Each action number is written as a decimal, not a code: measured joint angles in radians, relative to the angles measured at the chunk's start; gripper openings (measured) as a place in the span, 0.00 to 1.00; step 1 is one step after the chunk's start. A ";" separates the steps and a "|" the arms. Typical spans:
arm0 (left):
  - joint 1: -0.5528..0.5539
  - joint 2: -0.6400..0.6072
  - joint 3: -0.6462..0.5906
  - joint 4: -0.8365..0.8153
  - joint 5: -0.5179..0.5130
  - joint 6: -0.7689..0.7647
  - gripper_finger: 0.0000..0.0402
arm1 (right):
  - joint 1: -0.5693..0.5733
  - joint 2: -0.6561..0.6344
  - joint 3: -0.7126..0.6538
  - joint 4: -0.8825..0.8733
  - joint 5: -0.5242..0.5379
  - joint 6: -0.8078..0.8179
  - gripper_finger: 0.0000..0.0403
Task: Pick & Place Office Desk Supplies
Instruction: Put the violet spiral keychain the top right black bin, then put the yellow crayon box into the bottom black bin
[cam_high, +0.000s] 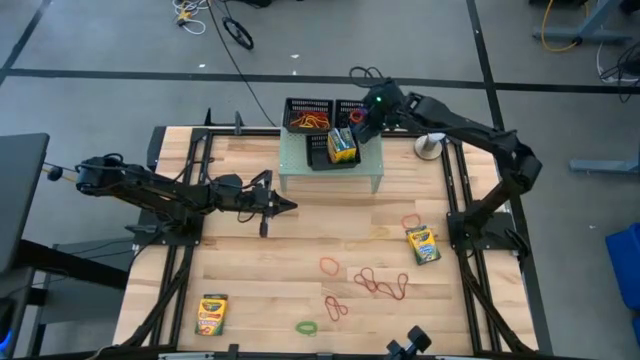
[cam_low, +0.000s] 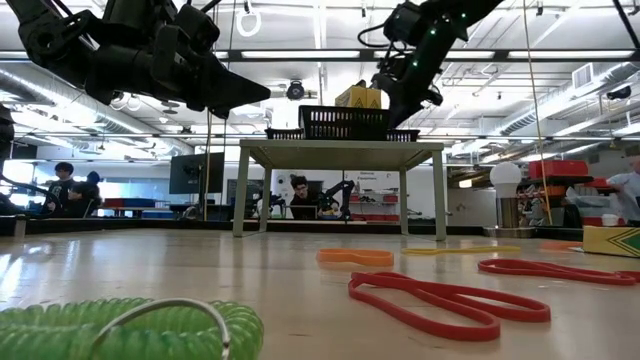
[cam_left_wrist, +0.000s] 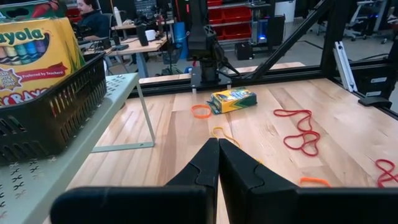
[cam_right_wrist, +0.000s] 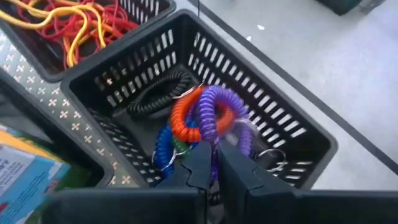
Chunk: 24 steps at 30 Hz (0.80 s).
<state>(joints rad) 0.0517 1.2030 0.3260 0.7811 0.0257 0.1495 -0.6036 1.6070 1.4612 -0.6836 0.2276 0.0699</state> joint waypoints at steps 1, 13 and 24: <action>0.000 0.000 0.000 0.000 0.000 0.000 0.04 | 0.002 0.000 0.000 -0.001 0.000 -0.002 0.08; 0.014 0.000 0.016 -0.071 0.003 -0.137 0.04 | 0.037 -0.101 0.001 -0.027 0.030 -0.009 0.36; -0.245 -0.001 0.167 -0.475 -0.087 -0.056 0.02 | 0.364 -0.515 -0.487 0.172 0.054 0.033 0.04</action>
<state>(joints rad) -0.1930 1.2022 0.4927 0.3058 -0.0613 0.0939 -0.2397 1.0917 0.9743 -0.5114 0.2820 0.1032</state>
